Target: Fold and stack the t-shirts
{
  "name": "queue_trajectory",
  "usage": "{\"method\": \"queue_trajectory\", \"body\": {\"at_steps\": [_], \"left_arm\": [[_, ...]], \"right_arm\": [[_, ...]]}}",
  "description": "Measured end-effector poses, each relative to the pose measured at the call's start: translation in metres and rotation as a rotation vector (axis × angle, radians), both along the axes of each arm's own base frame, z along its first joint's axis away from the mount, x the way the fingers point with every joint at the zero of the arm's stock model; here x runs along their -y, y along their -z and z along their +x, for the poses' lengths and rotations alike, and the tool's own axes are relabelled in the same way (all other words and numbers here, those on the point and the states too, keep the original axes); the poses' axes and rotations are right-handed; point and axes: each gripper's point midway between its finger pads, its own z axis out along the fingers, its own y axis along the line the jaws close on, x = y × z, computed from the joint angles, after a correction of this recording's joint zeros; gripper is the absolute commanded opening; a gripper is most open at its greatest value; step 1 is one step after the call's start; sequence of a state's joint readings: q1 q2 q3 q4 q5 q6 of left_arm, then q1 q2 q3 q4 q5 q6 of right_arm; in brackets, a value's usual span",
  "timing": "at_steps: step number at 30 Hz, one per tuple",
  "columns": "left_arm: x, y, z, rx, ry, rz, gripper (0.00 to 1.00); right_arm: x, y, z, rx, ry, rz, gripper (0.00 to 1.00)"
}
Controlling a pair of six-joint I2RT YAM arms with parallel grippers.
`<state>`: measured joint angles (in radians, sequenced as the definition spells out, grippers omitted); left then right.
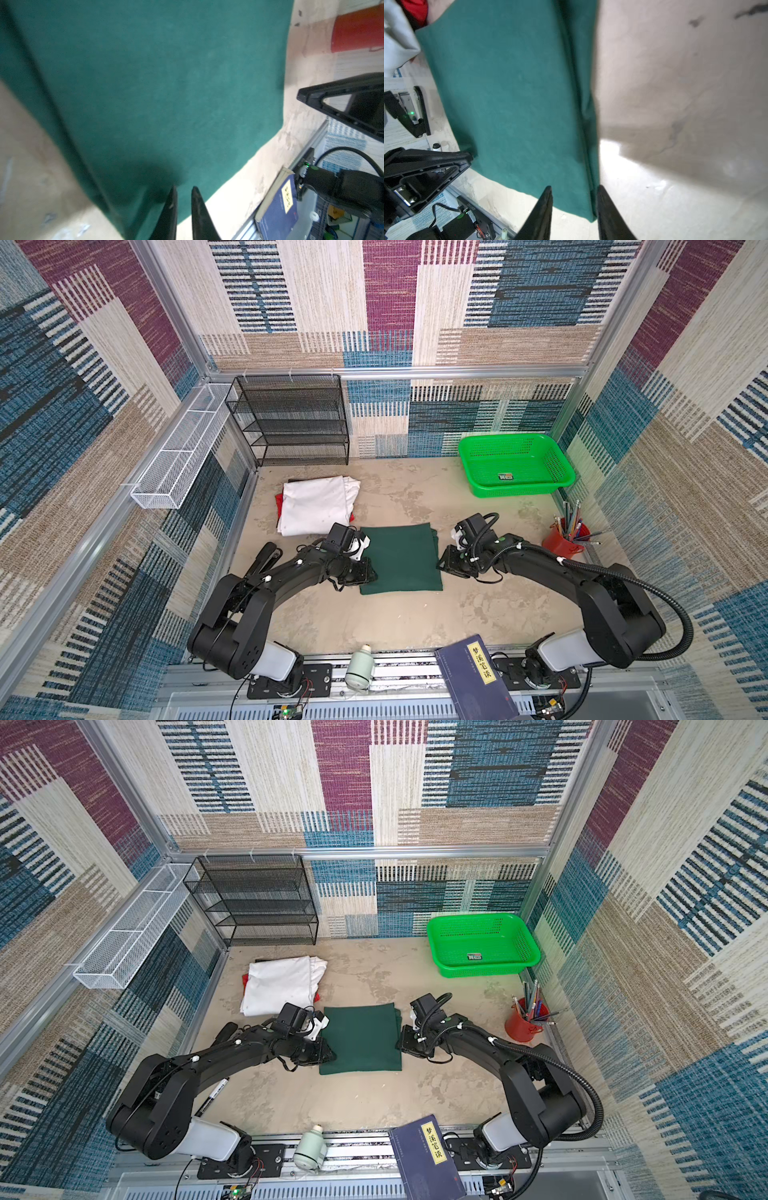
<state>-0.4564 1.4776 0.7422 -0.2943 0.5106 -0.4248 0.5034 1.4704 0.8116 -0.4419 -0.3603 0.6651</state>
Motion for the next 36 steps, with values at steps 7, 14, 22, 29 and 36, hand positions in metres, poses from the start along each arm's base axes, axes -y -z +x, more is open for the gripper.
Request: {"method": "queue_trajectory", "body": {"at_steps": [7, 14, 22, 29, 36], "left_arm": [[0.01, 0.008, -0.012, -0.042, 0.04, -0.022, 0.16], [0.009, 0.03, -0.023, -0.101, 0.027, -0.038, 0.16], [0.017, 0.033, -0.023, -0.092, 0.039, -0.099, 0.14], [0.01, 0.032, -0.029, -0.076, 0.029, -0.081, 0.14], [0.007, 0.033, -0.033, -0.068, 0.026, -0.077, 0.14]], "right_arm": [[-0.015, 0.009, -0.018, -0.059, -0.034, 0.078, 0.37], [-0.014, 0.035, -0.043, -0.163, -0.058, 0.105, 0.38], [-0.018, 0.035, -0.039, -0.167, -0.064, 0.107, 0.38], [0.007, -0.008, 0.002, -0.041, 0.006, -0.133, 0.38], [-0.05, -0.03, 0.0, 0.036, -0.133, 0.03, 0.38]]}}
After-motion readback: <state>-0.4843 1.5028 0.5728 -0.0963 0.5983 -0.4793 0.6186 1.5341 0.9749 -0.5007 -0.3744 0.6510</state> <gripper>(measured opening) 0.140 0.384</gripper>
